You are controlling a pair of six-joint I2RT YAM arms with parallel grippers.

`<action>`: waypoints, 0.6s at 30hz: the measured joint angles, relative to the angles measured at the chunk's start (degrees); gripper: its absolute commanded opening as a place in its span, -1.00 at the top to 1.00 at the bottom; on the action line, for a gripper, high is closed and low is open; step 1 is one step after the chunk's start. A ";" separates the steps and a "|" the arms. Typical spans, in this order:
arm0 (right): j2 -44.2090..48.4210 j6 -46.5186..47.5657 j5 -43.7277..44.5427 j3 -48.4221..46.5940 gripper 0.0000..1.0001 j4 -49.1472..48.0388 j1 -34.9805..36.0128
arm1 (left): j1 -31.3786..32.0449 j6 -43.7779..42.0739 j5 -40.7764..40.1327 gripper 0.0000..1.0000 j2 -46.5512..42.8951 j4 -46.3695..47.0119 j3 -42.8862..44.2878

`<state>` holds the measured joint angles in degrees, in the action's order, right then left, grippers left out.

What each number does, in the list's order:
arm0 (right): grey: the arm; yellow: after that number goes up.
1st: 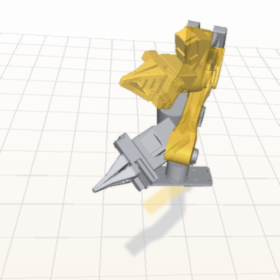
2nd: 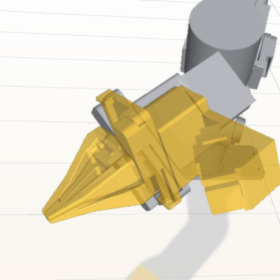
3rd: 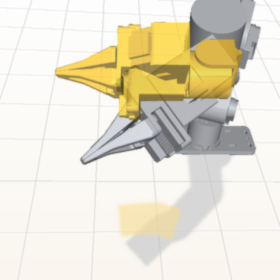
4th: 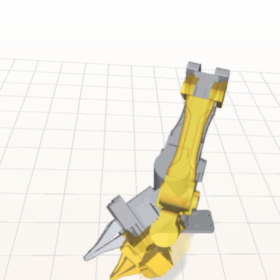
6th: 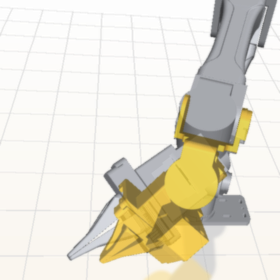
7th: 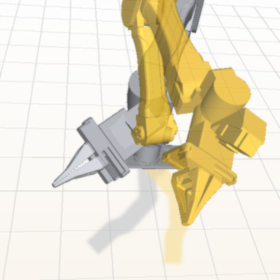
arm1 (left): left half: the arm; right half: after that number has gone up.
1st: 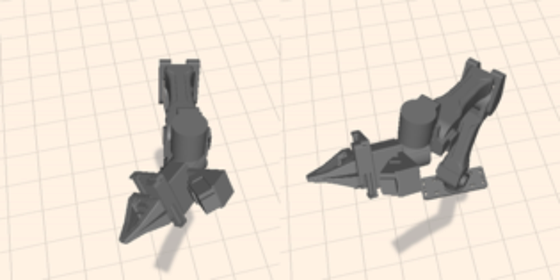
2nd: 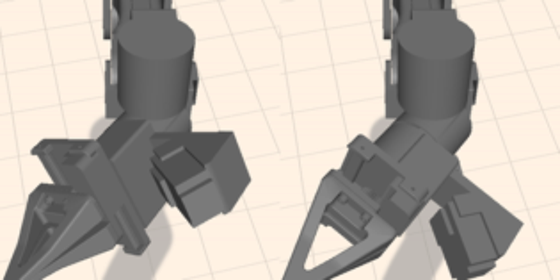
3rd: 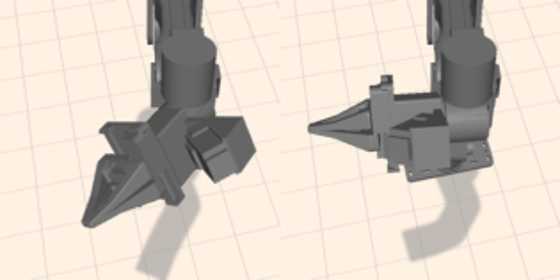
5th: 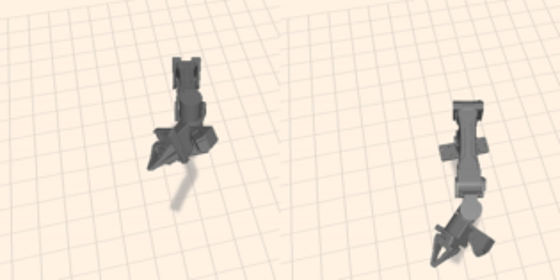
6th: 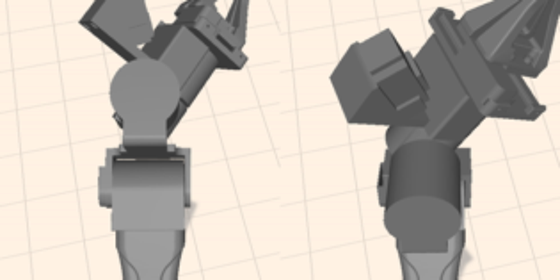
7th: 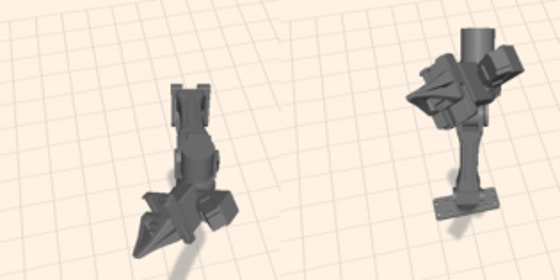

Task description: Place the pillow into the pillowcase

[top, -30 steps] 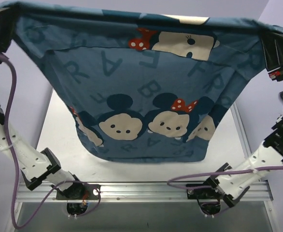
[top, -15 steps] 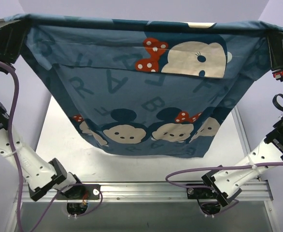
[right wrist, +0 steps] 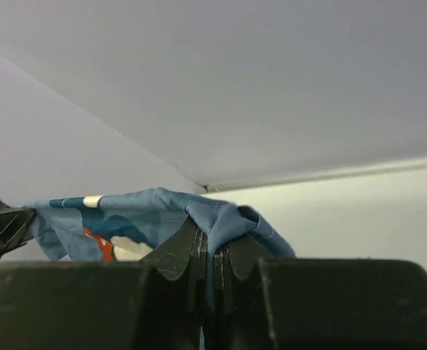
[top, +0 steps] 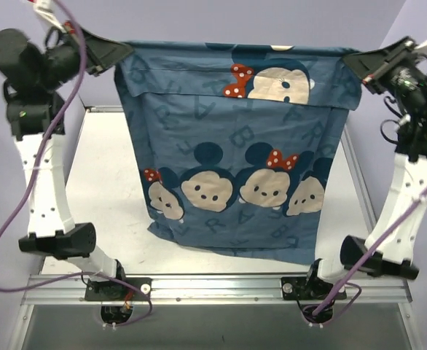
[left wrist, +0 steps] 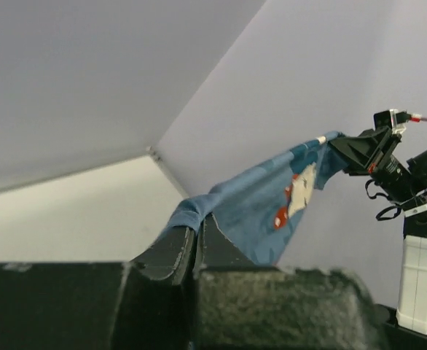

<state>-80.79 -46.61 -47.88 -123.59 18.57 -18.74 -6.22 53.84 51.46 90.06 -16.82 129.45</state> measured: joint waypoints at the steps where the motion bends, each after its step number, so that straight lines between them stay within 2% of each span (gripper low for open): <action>1: -1.99 2.38 1.88 0.02 1.00 2.93 1.81 | 1.68 -2.45 -1.18 1.00 1.36 -3.21 0.00; 4: -7.06 9.53 8.35 0.39 1.00 11.21 7.89 | 8.26 -12.59 -6.73 1.00 4.17 -16.00 -0.04; 6: -8.70 13.38 10.93 0.44 1.00 15.50 12.09 | 14.88 -20.20 -11.37 1.00 5.05 -24.90 0.50; 8: -9.01 16.79 12.87 0.42 1.00 18.73 15.87 | 22.03 -27.61 -16.55 1.00 5.66 -32.57 1.42; 10: -8.33 19.85 14.69 0.39 1.00 20.83 19.19 | 26.25 -33.42 -20.35 1.00 5.57 -38.66 1.66; 14: -5.46 26.38 19.26 0.35 1.00 25.22 26.05 | 25.00 -41.22 -27.28 1.00 4.52 -45.42 3.67; 18: -2.97 31.65 22.71 -1.16 1.00 30.03 31.82 | 22.43 -44.54 -30.73 1.00 1.99 -48.02 4.17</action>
<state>-83.77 -14.96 -25.17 -124.75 48.60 13.08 16.21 9.30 20.73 92.05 -64.84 133.62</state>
